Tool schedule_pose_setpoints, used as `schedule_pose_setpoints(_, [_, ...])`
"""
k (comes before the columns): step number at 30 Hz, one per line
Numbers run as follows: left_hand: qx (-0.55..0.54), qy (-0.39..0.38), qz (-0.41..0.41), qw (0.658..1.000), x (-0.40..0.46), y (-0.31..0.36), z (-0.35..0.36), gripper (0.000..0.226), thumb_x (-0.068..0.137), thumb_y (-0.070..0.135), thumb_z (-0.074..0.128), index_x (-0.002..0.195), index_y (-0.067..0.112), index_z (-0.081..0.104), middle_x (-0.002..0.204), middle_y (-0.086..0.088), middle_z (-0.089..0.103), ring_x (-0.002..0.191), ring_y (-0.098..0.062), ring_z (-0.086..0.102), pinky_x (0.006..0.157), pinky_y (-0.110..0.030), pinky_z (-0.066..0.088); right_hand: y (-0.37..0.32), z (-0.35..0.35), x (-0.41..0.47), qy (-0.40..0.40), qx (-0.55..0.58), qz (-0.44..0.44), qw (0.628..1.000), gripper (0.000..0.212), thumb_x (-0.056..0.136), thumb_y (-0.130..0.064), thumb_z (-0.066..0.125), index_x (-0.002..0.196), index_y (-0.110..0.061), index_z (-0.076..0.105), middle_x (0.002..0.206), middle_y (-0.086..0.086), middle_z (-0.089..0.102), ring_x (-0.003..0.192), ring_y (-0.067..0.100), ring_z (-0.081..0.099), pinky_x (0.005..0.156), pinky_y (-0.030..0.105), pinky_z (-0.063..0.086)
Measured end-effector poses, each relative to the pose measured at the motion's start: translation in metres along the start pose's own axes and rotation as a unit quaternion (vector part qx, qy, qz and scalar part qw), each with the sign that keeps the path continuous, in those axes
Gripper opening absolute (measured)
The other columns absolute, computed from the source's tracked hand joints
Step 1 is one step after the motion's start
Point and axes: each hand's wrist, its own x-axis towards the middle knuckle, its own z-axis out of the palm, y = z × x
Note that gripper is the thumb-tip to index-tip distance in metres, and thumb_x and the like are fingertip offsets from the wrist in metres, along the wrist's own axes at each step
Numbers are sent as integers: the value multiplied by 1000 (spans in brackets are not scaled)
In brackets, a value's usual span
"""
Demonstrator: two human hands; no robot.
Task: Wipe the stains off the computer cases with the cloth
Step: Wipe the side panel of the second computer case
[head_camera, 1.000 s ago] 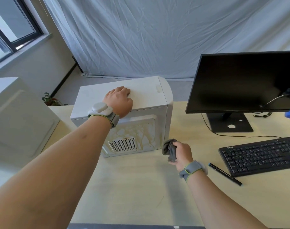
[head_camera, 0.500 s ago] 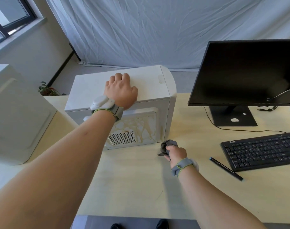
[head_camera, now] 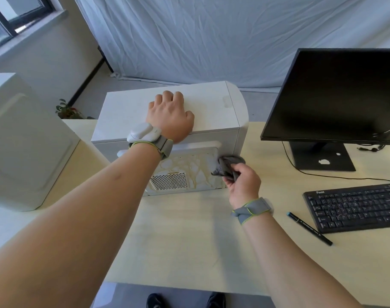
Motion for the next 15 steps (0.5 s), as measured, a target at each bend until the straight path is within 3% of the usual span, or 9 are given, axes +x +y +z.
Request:
schedule_pose_setpoints(2, [-1,4,0,1000,0,-1,0,29,88,29,44,109,11,50,117,-11,52,108,-32,46,93,-41,37,-8,-5,5,-19,5,-24,1000,7,68,-10,64,74,-9,61,67,9,61,62,26,61,55,32,49])
schedule_pose_setpoints(4, [-4,3,-1,1000,0,0,0,28,87,29,44,108,12,50,116,-10,52,107,-32,46,92,-41,37,-7,-15,27,4,-83,13,996,22,49,-16,60,70,-9,58,74,12,57,68,28,54,65,38,44])
schedule_pose_setpoints(5, [-5,4,0,1000,0,0,0,28,87,29,44,108,12,50,115,-10,52,107,-32,46,92,-41,37,-3,-21,41,7,-145,43,989,21,50,-14,56,70,-6,55,81,16,56,73,29,52,71,40,42])
schedule_pose_setpoints(7, [-4,8,0,1000,0,0,2,27,87,30,44,106,12,50,114,-9,52,105,-31,46,91,-41,37,6,-34,54,34,-249,115,961,8,72,-10,53,75,-3,51,89,19,55,80,30,50,76,39,37])
schedule_pose_setpoints(9, [4,11,2,1000,1,-1,2,27,87,30,44,105,12,49,112,-9,52,103,-31,46,90,-41,37,15,-37,40,54,-254,154,953,8,88,-3,49,92,-2,56,87,18,56,80,33,56,72,40,45])
schedule_pose_setpoints(12, [13,11,6,1000,1,-1,2,27,87,30,43,106,12,49,111,-9,52,103,-31,46,89,-41,37,23,-36,26,40,-222,159,961,27,101,0,47,127,-2,54,94,12,55,93,33,62,90,44,54])
schedule_pose_setpoints(13, [14,10,7,1000,0,-1,2,27,88,30,43,106,12,49,111,-9,52,103,-31,46,89,-41,37,24,-36,28,23,-207,151,966,34,100,1,47,134,1,50,92,11,54,87,28,61,89,42,54])
schedule_pose_setpoints(15, [14,10,9,1000,0,-1,3,27,88,30,42,105,12,49,110,-10,52,102,-32,46,88,-41,37,17,-25,25,14,-163,114,980,30,96,1,48,125,-1,53,87,8,52,74,21,57,76,35,53])
